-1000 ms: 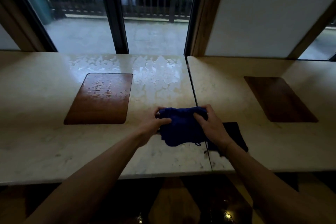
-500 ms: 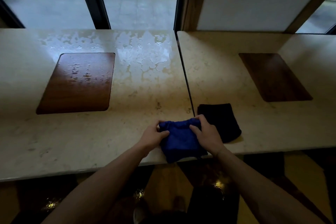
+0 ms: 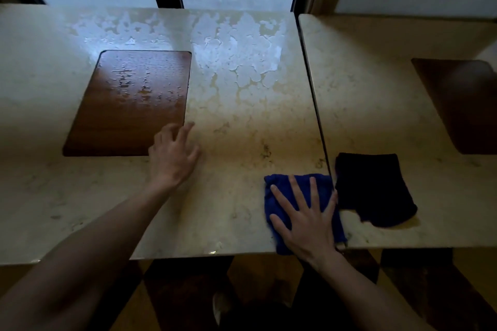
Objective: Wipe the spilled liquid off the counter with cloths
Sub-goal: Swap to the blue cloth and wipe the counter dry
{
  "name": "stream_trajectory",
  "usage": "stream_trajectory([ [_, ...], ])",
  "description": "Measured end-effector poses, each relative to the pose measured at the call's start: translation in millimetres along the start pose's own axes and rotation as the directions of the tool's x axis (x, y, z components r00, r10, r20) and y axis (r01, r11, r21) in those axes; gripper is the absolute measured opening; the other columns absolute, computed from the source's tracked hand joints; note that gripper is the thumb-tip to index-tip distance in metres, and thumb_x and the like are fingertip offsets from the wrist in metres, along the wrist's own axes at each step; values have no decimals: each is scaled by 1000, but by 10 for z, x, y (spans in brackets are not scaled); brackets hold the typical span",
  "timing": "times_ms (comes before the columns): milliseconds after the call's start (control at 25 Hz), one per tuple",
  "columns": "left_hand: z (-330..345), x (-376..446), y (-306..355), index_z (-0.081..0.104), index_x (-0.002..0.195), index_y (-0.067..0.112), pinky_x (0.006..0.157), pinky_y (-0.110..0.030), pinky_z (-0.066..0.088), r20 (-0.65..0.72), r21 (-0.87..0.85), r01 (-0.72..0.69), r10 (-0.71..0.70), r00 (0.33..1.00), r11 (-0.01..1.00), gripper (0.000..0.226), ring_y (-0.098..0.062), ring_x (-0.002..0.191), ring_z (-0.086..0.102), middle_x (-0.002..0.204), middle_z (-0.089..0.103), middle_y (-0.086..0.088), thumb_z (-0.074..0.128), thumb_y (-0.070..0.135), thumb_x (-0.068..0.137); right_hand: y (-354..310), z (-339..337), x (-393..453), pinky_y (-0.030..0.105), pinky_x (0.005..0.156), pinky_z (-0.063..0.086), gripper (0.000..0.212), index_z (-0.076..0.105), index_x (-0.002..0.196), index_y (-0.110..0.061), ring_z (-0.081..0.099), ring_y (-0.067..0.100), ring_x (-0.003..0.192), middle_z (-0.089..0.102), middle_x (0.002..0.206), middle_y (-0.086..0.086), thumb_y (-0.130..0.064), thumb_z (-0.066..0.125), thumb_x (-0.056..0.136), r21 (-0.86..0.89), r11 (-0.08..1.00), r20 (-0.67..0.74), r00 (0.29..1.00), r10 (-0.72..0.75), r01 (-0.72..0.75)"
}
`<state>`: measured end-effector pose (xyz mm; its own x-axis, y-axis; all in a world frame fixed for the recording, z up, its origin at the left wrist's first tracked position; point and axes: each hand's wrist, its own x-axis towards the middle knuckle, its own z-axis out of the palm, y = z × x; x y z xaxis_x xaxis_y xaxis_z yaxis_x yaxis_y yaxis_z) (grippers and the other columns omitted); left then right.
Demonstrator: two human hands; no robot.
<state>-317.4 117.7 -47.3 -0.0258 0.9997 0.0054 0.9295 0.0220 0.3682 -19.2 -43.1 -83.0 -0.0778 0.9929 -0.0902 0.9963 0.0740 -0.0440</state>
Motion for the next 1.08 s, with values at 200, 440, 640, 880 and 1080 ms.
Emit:
stream_trajectory([
  [200, -72, 675, -480, 33, 139, 30, 107, -63, 26, 0, 99, 69, -69, 998, 993, 55, -40, 140, 21, 152, 29, -11, 49, 51, 91, -193, 21, 461, 75, 110, 0, 66, 14, 152, -50, -3, 35, 151, 10, 165, -3, -69, 29, 91, 31, 986, -35, 986, 163, -162],
  [440, -39, 1371, -791, 32, 144, 42, 102, -80, 15, 93, 252, -10, -14, 996, 968, 64, -46, 142, 20, 157, 25, -10, 29, 67, 86, -40, -88, 1975, 73, 110, -5, 65, 4, 151, -54, -7, 36, 150, 1, 166, -6, -70, 19, 91, 52, 991, -30, 992, 122, -120],
  [640, 48, 1409, -909, 28, 151, 41, 101, -81, 18, 174, 320, -40, -17, 985, 947, 70, -47, 143, 22, 160, 21, -13, 24, 69, 88, 228, -350, 3906, 72, 110, -5, 65, 3, 151, -54, -8, 32, 150, -1, 166, -10, -71, 15, 89, 85, 978, 23, 982, 190, -191],
  [880, 292, 1418, -1205, 16, 152, 49, 101, -77, 20, 178, 437, 12, -99, 979, 900, 75, -40, 147, 13, 166, 3, -2, 18, 78, 82, 579, -626, 6150, 71, 109, -10, 63, 7, 151, -54, -10, 32, 150, -1, 166, -9, -70, 16, 90, 140, 956, 41, 966, 253, -257],
  [1080, 238, 1402, -1088, 18, 152, 46, 106, -76, 13, 159, 406, -5, -66, 985, 914, 73, -40, 149, 8, 166, 5, -6, 19, 75, 85, 549, -691, 6855, 73, 109, -5, 62, 24, 149, -50, 1, 33, 150, 16, 164, -6, -67, 16, 90, 148, 962, 34, 973, 228, -231],
])
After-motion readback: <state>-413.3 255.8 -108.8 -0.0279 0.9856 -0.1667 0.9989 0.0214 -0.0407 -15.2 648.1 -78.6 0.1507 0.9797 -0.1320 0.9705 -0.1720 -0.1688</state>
